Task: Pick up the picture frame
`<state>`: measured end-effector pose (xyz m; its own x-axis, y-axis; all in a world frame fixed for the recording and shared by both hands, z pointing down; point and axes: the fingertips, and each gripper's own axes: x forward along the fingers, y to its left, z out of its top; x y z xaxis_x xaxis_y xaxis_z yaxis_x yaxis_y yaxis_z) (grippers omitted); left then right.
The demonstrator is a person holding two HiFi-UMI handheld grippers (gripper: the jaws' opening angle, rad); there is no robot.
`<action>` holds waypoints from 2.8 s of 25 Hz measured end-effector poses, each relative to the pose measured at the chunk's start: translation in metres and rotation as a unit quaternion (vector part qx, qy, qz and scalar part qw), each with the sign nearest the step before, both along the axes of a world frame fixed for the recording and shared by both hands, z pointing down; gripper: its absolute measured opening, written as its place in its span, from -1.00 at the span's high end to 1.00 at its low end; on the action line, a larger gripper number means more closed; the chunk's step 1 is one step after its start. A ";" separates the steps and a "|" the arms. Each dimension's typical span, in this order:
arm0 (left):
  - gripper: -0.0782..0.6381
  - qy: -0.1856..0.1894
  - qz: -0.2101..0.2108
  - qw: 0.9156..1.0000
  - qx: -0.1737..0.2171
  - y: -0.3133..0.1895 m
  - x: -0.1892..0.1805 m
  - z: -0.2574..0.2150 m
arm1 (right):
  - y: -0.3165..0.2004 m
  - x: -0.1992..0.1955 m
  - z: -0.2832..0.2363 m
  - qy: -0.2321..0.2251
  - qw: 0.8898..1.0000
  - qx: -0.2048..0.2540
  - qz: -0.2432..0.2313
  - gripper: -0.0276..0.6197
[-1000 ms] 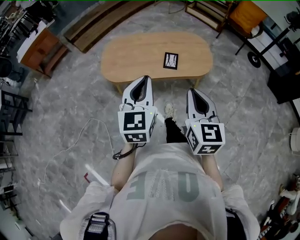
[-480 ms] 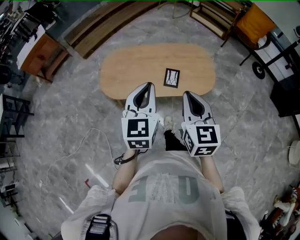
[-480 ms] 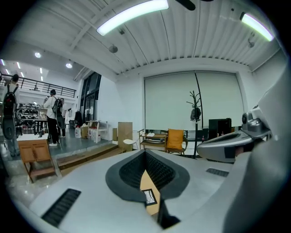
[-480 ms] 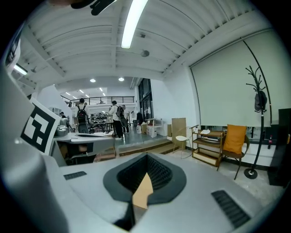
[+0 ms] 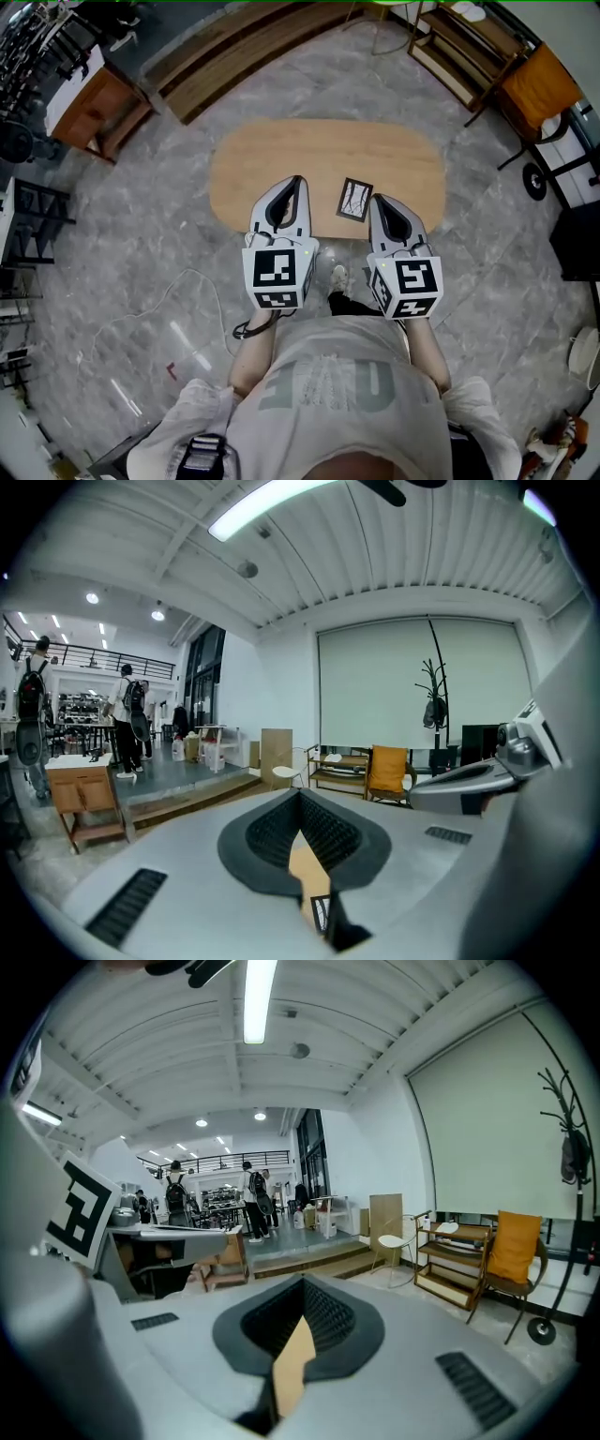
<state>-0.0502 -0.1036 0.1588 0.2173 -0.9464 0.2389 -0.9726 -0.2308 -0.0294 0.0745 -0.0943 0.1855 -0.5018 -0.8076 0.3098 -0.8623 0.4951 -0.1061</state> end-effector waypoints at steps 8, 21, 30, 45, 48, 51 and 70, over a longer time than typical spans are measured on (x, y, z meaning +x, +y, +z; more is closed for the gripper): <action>0.76 0.006 -0.015 1.000 -0.010 -0.064 0.000 0.015 | -0.067 0.000 0.010 0.004 1.000 -0.009 -0.017 0.91; 0.76 0.028 -0.037 0.999 0.001 -0.091 -0.034 -0.002 | -0.104 -0.037 -0.030 -0.047 0.999 0.026 0.004 0.91; 0.76 0.038 -0.006 0.999 0.032 -0.112 -0.032 -0.028 | -0.113 -0.045 -0.046 -0.049 0.997 0.055 0.022 0.91; 0.76 0.033 -0.004 0.998 0.050 -0.132 -0.063 -0.044 | -0.139 -0.068 -0.060 -0.036 0.996 0.080 0.023 0.91; 0.76 0.033 -0.007 0.998 0.048 -0.133 -0.069 -0.044 | -0.144 -0.069 -0.063 -0.044 0.995 0.079 0.031 0.91; 0.76 0.034 -0.010 0.999 0.040 -0.131 -0.073 -0.039 | -0.145 -0.071 -0.058 -0.044 0.996 0.068 0.027 0.91; 0.76 0.041 -0.015 0.999 0.032 -0.163 -0.080 0.014 | -0.177 -0.082 -0.015 -0.014 0.996 0.083 0.017 0.91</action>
